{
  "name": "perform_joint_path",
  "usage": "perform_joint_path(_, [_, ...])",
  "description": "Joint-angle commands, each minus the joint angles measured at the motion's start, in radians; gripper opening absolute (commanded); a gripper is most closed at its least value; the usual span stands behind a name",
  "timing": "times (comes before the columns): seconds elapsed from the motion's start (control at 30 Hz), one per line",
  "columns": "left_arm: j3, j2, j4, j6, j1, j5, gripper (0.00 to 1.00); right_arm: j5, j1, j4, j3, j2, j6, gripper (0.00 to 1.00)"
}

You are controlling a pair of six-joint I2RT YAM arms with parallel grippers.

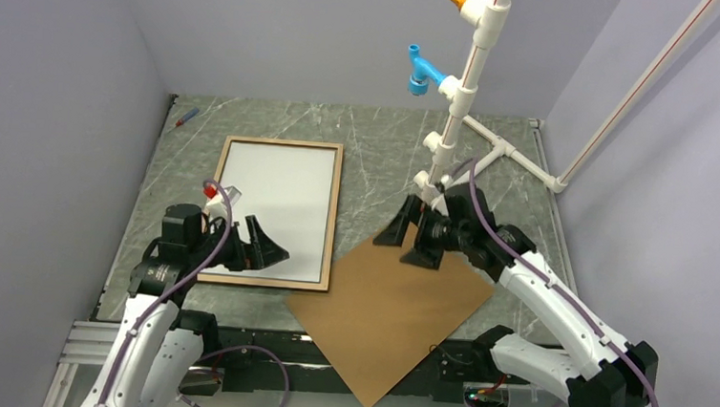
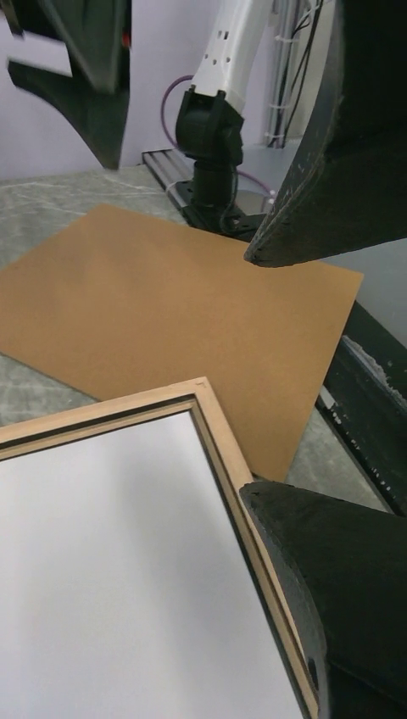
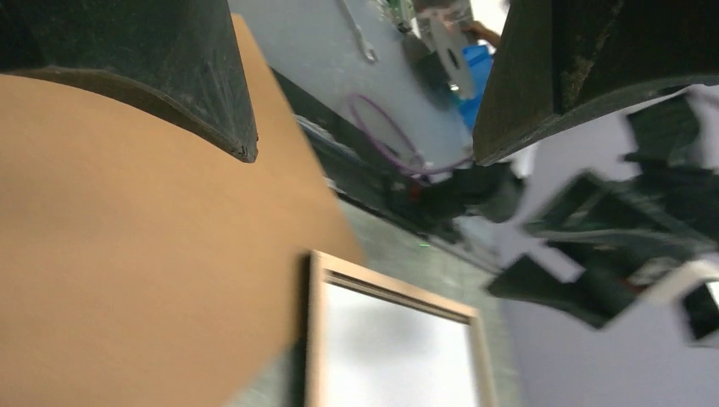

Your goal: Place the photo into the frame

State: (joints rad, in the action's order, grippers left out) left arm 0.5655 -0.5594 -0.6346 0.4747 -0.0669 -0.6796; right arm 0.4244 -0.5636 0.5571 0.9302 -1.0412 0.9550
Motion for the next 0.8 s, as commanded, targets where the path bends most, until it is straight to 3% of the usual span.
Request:
perform_joint_path(0.0, [-0.016,-0.043,0.087,0.047,-0.072,0.011,0.99,-0.127,0.005,0.148,-0.129,0.114,-0.015,1.0])
perform_joint_path(0.23, [0.042,-0.272,0.156,0.106,-0.36,0.223,0.99,-0.248,0.014,0.279,-0.268,0.265,0.046,1.0])
perform_joint_path(0.53, [0.295,-0.64,0.133,0.082,-0.724,0.473,0.99,-0.284,0.016,0.393,-0.325,0.32,0.086,1.0])
perform_joint_path(0.63, [0.368,-0.729,0.166,0.09,-0.799,0.525,0.99,-0.266,0.016,0.394,-0.335,0.333,0.094,1.0])
perform_joint_path(0.77, [0.406,-0.804,0.269,0.11,-0.83,0.483,0.99,-0.197,0.015,0.365,-0.353,0.349,0.1,1.0])
